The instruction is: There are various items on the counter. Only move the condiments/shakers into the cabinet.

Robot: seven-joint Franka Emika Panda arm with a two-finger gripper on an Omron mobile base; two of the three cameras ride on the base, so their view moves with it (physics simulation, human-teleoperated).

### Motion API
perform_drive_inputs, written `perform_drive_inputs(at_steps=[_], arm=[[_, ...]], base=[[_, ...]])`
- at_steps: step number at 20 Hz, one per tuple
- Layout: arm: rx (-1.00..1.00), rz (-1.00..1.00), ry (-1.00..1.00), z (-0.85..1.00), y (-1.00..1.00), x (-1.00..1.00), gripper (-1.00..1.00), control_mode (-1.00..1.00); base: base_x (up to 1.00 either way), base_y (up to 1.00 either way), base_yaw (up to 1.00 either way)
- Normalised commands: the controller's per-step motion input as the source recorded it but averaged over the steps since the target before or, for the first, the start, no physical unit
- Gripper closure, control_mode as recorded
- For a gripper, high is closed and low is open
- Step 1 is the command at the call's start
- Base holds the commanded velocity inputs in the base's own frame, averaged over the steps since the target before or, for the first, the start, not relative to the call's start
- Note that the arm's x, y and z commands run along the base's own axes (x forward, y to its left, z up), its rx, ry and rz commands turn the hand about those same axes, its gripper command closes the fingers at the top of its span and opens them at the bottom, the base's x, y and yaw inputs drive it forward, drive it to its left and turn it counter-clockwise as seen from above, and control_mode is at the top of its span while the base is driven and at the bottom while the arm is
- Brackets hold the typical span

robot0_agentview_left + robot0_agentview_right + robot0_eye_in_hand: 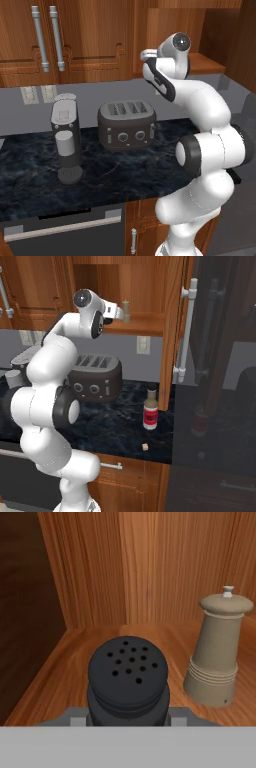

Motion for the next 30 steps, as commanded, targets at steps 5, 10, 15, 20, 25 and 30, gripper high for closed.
perform_drive_inputs(at_steps=[5, 10, 15, 20, 25, 30], arm=[[-0.01, 0.0, 0.02, -0.26, 0.0, 0.09, 1.0, -1.0], [-0.02, 0.0, 0.01, -0.13, 0.0, 0.11, -1.0, -1.0], [-0.02, 0.0, 0.0, 0.0, 0.0, 0.1, -1.0, -1.0], [-0.01, 0.0, 0.0, 0.0, 0.0, 0.1, -1.0, -1.0], [-0.02, 0.0, 0.0, 0.0, 0.0, 0.15, -1.0, -1.0], [0.0, 0.0, 0.0, 0.0, 0.0, 0.01, -1.0, -1.0]], base=[[0.0, 0.0, 0.0], [0.0, 0.0, 0.0], [0.0, 0.0, 0.0], [0.0, 0.0, 0.0], [0.0, 0.0, 0.0], [0.0, 0.0, 0.0]])
